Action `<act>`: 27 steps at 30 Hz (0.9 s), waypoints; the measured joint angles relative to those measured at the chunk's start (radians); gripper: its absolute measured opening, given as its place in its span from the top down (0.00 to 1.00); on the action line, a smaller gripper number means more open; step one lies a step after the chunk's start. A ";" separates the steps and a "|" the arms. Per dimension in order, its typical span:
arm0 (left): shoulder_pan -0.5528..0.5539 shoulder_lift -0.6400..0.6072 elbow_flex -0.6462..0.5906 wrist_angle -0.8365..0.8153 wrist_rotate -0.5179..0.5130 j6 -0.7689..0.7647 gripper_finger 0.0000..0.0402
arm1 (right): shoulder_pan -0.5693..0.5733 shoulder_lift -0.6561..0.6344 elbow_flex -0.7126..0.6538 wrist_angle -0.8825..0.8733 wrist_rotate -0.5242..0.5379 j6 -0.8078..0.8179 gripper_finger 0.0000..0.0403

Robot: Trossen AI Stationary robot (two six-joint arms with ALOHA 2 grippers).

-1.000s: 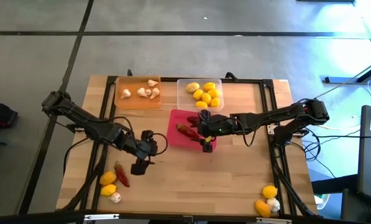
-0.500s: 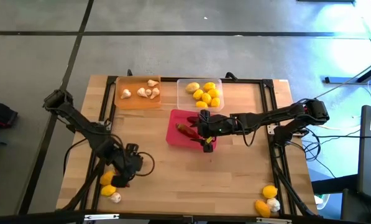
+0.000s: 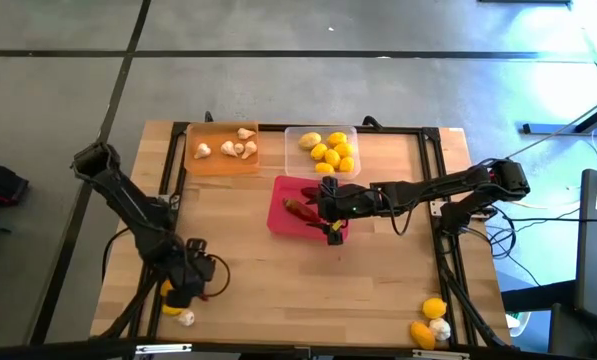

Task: Sort produce into baskets
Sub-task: Put the red chili pepper in the red bin

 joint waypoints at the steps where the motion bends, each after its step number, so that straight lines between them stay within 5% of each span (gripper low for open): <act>1: -0.005 0.000 -0.007 0.005 0.000 0.004 0.34 | 0.000 0.000 0.000 0.000 0.000 0.000 0.33; 17: -0.022 -0.002 -0.148 0.137 -0.008 0.129 0.34 | 0.000 0.000 0.000 -0.009 0.000 0.000 0.33; 27: 0.041 -0.002 -0.158 0.179 -0.173 0.094 0.34 | 0.000 0.000 0.000 -0.009 0.000 0.005 0.33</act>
